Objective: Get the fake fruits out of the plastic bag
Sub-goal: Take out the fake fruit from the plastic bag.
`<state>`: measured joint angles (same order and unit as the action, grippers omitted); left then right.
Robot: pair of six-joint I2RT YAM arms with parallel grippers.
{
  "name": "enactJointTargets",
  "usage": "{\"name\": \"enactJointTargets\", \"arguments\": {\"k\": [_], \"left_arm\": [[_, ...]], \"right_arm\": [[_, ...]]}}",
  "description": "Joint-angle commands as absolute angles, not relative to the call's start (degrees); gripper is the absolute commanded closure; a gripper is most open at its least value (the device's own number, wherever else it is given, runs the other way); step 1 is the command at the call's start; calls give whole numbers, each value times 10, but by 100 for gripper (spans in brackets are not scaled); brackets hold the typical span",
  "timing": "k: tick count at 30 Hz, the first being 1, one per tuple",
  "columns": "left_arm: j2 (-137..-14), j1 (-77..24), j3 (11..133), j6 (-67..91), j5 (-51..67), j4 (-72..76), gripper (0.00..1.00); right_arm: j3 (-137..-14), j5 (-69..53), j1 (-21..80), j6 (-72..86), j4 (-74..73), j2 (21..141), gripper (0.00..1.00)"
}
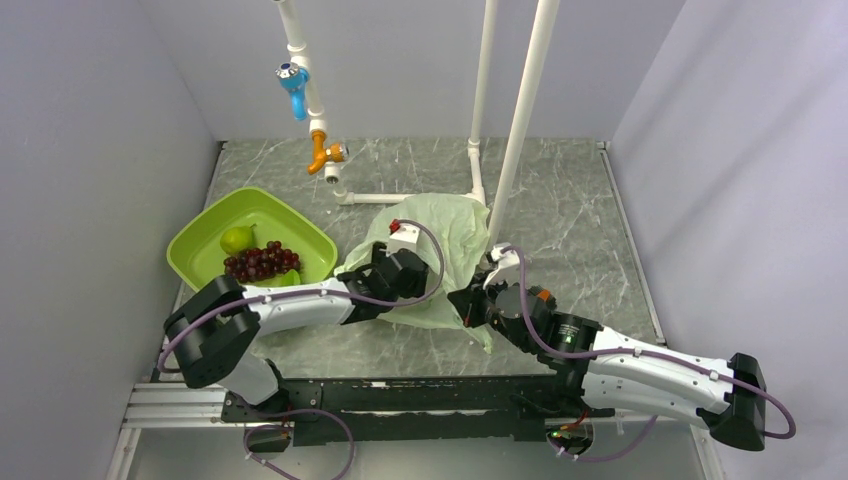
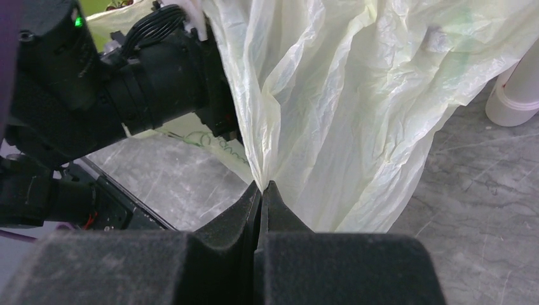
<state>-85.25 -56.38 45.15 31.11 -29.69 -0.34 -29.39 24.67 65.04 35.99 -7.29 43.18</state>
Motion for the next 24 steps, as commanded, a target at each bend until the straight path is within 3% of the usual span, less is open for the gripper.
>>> {"name": "enactJointTargets", "arguments": {"k": [1, 16, 24], "left_arm": [[-885, -565, 494, 293, -335, 17, 25], [-982, -544, 493, 295, -310, 46, 31], [-963, -543, 503, 251, -317, 63, 52]], "right_arm": [[-304, 238, 652, 358, -45, 435, 100], [-296, 238, 652, 362, -55, 419, 100], [-301, 239, 652, 364, -52, 422, 100]]}}
